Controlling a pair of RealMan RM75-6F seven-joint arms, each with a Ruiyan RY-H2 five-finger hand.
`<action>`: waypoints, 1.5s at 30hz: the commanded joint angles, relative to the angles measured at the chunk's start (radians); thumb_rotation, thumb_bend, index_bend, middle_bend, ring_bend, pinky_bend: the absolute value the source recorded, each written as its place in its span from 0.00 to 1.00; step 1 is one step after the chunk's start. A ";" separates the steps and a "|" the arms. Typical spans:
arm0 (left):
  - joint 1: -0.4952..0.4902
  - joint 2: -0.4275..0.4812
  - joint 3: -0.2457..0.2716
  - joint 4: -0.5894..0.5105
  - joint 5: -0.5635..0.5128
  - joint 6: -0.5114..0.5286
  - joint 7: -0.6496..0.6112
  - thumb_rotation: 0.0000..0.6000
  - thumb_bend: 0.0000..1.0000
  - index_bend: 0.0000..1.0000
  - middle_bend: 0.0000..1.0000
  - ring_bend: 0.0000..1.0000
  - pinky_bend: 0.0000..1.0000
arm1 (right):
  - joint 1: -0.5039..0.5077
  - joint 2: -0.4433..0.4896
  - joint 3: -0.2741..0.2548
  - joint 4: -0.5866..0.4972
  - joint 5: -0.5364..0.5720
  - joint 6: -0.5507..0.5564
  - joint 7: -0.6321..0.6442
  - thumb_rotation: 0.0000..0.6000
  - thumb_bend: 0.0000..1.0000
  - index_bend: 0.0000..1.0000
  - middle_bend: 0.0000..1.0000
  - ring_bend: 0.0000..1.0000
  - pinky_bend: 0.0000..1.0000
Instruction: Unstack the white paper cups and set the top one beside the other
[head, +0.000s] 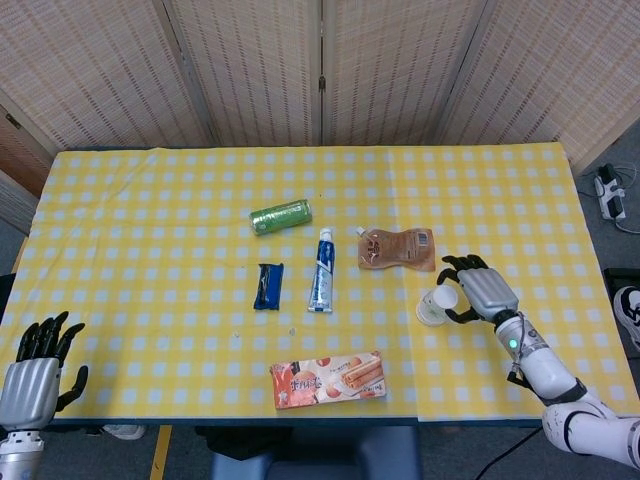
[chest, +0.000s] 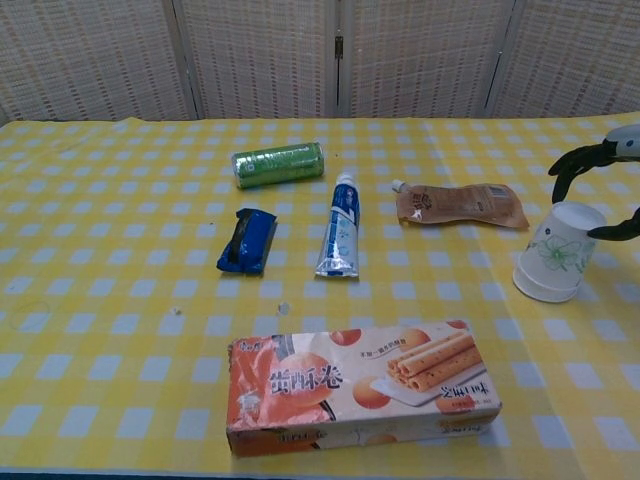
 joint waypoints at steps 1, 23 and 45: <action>-0.001 0.000 -0.001 0.000 0.000 0.000 0.000 1.00 0.49 0.21 0.07 0.05 0.00 | -0.008 0.019 0.000 -0.022 -0.013 0.016 0.005 1.00 0.37 0.39 0.13 0.10 0.02; -0.002 0.004 -0.001 -0.008 0.011 0.008 -0.004 1.00 0.49 0.21 0.07 0.05 0.00 | -0.064 0.188 0.045 -0.208 -0.195 0.104 0.189 1.00 0.37 0.39 0.14 0.11 0.02; 0.003 -0.003 0.003 0.011 -0.001 0.000 -0.014 1.00 0.49 0.21 0.07 0.05 0.00 | 0.059 -0.053 0.016 -0.045 -0.026 0.002 -0.006 1.00 0.37 0.39 0.14 0.11 0.02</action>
